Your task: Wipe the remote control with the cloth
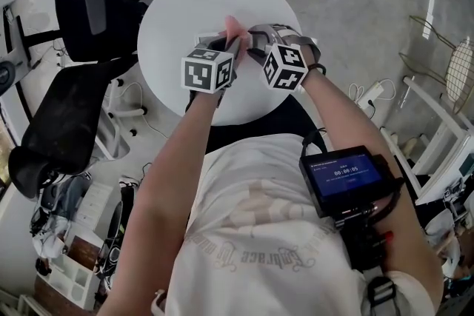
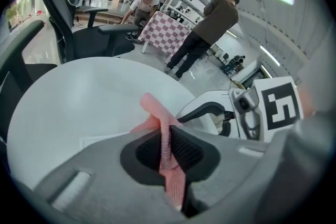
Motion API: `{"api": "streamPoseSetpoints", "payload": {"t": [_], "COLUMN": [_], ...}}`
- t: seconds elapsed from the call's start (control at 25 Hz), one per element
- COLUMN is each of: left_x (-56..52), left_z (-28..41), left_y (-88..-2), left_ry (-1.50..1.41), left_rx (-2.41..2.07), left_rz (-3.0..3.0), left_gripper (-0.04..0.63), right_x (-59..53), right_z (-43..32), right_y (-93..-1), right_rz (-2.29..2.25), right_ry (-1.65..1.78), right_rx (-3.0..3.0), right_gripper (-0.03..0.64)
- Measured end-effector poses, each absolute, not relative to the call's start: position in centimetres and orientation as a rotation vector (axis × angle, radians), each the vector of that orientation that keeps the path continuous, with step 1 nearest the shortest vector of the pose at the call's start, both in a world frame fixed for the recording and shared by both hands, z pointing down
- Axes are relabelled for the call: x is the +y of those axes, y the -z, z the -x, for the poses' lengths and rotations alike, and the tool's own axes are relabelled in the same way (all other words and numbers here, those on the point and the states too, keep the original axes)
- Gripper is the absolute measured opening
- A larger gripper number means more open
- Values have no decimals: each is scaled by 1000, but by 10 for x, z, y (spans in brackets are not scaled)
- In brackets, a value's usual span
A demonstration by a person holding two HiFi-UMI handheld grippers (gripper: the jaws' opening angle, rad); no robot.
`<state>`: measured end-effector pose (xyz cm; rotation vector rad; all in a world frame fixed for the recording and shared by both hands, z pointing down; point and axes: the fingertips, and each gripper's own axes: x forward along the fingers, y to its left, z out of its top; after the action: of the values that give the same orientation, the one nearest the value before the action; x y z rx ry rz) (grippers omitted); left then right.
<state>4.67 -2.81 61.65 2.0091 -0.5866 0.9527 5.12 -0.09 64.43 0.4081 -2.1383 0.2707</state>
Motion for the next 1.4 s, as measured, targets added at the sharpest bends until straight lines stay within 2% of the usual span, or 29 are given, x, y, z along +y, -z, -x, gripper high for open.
{"api": "streamPoseSetpoints", "payload": {"t": [0.76,1.0,1.4], "left_x": [-70,-58,-33], "left_z": [85,58,-22], "left_y": [-635,-630,-617], "left_ry": [-1055,-1137,-1117], "left_rx": [-967,-894,-730], "left_rz": [-1863,-1985,-2120], "left_gripper": [25,25,25], "right_x": [-1,0,0], "right_z": [-58,-58,-57], "right_y": [-644,-643,-643], "right_rz": [-412,-429,-449], "right_ry": [-275,-284,-301], "right_rx": [-2118,-2114,-2110], "right_gripper": [212,212,212]}}
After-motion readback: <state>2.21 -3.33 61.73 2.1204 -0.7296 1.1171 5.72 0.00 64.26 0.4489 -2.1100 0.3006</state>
